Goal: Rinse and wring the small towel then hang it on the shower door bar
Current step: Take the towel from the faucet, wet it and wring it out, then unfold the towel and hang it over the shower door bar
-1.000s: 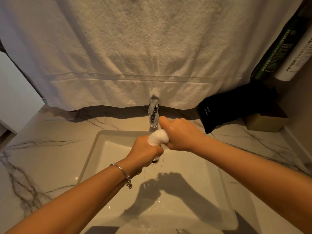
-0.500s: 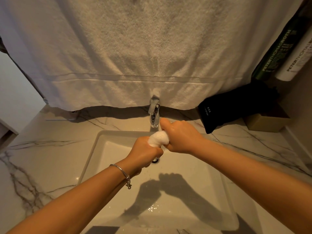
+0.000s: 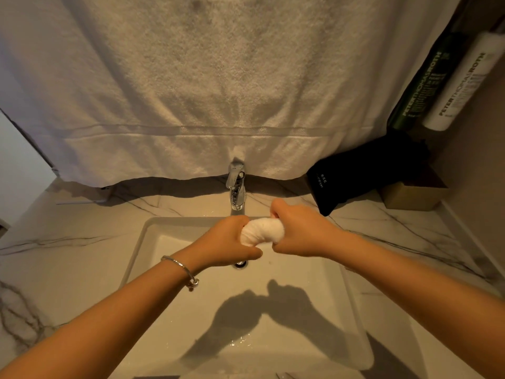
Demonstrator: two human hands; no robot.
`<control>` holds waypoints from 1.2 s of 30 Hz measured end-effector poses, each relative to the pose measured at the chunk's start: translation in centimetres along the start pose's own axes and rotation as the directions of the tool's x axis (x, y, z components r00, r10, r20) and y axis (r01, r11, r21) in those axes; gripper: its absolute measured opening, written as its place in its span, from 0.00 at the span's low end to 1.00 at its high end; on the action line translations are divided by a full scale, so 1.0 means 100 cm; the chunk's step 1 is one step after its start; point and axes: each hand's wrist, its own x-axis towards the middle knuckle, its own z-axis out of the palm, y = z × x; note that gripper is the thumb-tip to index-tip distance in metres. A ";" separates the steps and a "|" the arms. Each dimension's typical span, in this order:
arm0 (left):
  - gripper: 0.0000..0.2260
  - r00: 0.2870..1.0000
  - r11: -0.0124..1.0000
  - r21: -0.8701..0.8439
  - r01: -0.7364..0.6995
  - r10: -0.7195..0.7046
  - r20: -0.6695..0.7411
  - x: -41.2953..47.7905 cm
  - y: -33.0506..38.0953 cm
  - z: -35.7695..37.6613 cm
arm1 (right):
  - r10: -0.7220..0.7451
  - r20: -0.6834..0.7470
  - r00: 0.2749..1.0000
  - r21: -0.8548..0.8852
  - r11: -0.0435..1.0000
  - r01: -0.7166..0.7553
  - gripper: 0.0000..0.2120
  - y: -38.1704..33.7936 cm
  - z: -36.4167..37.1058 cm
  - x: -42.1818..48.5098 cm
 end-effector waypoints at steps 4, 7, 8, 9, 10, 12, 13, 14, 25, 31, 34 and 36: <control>0.13 0.984 0.991 0.008 -0.132 0.130 0.119 0.003 0.001 -0.017 | 0.099 0.001 0.995 0.295 0.951 -0.095 0.21 0.004 -0.006 -0.025; 0.13 0.958 0.975 -0.013 -0.223 0.222 0.181 0.005 0.003 -0.023 | 0.145 -0.016 0.989 0.418 0.900 -0.125 0.21 -0.003 -0.011 -0.047; 0.14 0.950 0.964 0.010 -0.267 0.261 0.172 0.005 0.003 -0.024 | 0.166 -0.009 0.986 0.453 0.880 -0.144 0.20 -0.004 -0.014 -0.055; 0.14 0.939 0.946 0.043 -0.322 0.314 0.138 0.005 0.004 -0.024 | 0.187 0.005 0.982 0.493 0.854 -0.165 0.18 -0.004 -0.017 -0.063; 0.14 0.920 0.919 0.071 -0.388 0.382 0.084 0.003 0.005 -0.022 | 0.216 0.030 0.976 0.564 0.803 -0.195 0.16 -0.005 -0.020 -0.071; 0.13 0.837 0.838 0.066 -0.542 0.545 -0.047 0.001 0.014 -0.016 | 0.265 0.145 0.953 0.799 0.537 -0.271 0.14 -0.007 -0.021 -0.090; 0.12 0.782 0.789 0.053 -0.612 0.614 -0.110 -0.001 0.020 -0.011 | 0.236 0.218 0.947 0.899 0.330 -0.289 0.14 -0.008 -0.020 -0.100; 0.12 0.730 0.745 0.058 -0.664 0.663 -0.163 -0.001 0.026 -0.006 | 0.185 0.259 0.948 0.948 0.137 -0.286 0.14 -0.011 -0.020 -0.108; 0.13 0.946 0.779 -0.542 -0.317 0.222 -0.235 -0.018 0.068 0.053 | 0.613 -0.012 0.790 0.991 0.112 -0.072 0.07 -0.022 -0.015 -0.168; 0.20 0.926 0.887 -0.271 -0.374 0.371 -0.063 -0.054 0.066 0.042 | 0.558 -0.049 0.828 0.918 0.353 -0.183 0.08 -0.028 -0.017 -0.148; 0.12 0.862 0.891 -0.024 -0.454 0.432 -0.265 -0.065 0.052 0.022 | 0.409 -0.048 0.911 0.905 0.403 -0.133 0.11 -0.040 -0.018 -0.128; 0.08 0.819 0.878 0.154 -0.453 0.478 -0.317 -0.069 0.042 0.010 | 0.363 -0.009 0.932 0.902 0.405 -0.149 0.12 -0.046 -0.018 -0.115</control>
